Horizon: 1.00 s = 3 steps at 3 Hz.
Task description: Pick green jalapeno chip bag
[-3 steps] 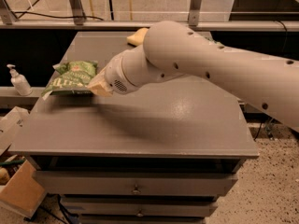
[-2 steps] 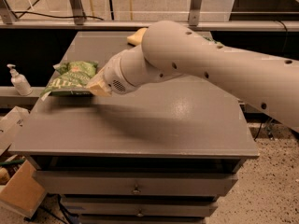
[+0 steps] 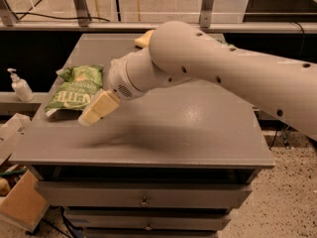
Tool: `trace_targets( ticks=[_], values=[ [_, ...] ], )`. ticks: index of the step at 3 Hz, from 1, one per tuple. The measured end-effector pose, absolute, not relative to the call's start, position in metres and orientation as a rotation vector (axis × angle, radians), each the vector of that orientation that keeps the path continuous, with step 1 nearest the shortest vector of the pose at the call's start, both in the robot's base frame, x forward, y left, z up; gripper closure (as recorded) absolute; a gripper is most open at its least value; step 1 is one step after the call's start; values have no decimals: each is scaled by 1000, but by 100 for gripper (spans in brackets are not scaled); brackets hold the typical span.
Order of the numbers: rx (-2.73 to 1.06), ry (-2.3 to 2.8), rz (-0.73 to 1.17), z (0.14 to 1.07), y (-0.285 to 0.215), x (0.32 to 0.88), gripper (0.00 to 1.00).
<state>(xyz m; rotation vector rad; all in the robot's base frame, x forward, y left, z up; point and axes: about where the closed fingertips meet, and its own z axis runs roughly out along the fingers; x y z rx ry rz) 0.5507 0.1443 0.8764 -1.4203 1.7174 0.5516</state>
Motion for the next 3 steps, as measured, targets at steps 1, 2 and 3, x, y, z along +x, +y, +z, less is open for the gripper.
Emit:
trace_targets(
  ticks=[1,2,3],
  values=[
    [-1420,1717,552,876,144,551,0],
    [-1414,1675,534,880,145,552,0],
    [-1421,1620,495,884,149,561,0]
  ],
)
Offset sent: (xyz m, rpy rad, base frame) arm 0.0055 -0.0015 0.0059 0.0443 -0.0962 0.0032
